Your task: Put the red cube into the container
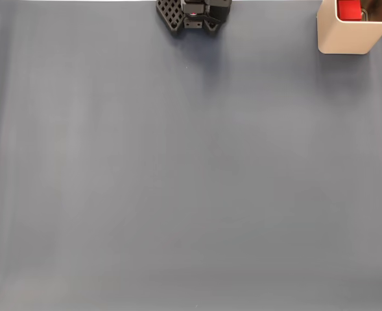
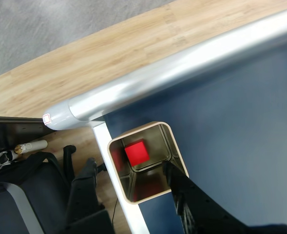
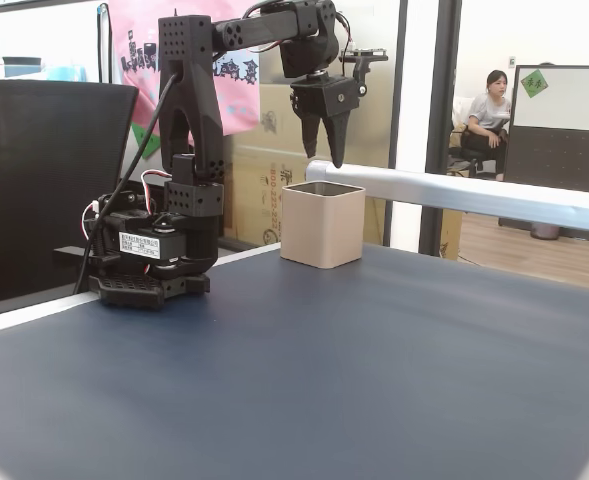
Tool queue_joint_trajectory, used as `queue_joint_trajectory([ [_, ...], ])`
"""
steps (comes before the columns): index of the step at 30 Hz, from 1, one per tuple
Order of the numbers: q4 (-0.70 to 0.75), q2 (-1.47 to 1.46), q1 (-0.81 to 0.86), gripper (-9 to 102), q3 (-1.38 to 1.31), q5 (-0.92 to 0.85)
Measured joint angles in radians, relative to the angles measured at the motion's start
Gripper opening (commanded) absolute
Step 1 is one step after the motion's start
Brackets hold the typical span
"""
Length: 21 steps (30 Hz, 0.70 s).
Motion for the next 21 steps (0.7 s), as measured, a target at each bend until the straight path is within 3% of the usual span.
queue_joint_trajectory([
  [21,-0.011,0.000,0.014,30,0.000,0.015],
])
